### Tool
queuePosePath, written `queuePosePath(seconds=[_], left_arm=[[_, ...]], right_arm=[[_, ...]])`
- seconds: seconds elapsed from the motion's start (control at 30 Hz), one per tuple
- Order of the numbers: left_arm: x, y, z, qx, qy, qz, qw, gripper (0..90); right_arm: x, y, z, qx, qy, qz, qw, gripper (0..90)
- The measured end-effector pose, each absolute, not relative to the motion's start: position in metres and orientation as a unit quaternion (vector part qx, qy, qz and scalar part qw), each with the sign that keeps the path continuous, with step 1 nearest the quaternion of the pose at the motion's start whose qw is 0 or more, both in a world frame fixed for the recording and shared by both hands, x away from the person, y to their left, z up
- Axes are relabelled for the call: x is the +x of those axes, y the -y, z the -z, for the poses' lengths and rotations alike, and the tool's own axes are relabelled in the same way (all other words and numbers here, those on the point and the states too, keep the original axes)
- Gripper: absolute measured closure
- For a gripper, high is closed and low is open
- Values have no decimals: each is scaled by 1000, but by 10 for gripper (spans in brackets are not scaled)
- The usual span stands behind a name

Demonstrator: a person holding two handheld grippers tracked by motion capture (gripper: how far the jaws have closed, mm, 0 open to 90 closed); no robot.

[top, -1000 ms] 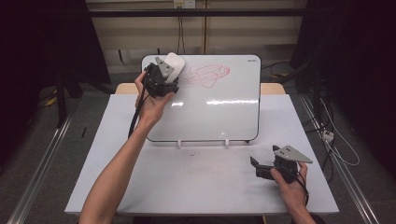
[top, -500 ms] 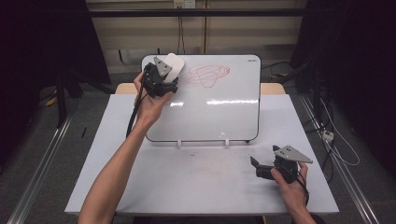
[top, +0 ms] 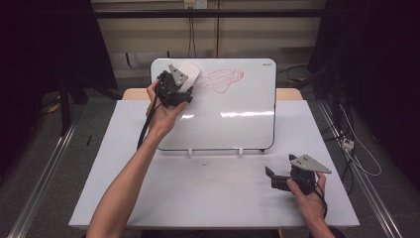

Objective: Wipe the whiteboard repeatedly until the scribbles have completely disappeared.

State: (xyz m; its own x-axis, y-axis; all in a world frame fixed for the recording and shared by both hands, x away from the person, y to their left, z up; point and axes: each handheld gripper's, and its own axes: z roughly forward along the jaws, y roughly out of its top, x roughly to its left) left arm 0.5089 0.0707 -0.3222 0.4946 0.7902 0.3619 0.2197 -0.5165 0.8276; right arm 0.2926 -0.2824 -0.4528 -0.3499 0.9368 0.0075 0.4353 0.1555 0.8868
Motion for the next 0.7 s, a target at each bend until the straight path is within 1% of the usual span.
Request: queuePosePath(seconds=[0.7], left_arm=[[497, -61, 337, 792, -310, -377, 367, 309]], right_arm=[[293, 281, 453, 489, -702, -427, 292, 50]])
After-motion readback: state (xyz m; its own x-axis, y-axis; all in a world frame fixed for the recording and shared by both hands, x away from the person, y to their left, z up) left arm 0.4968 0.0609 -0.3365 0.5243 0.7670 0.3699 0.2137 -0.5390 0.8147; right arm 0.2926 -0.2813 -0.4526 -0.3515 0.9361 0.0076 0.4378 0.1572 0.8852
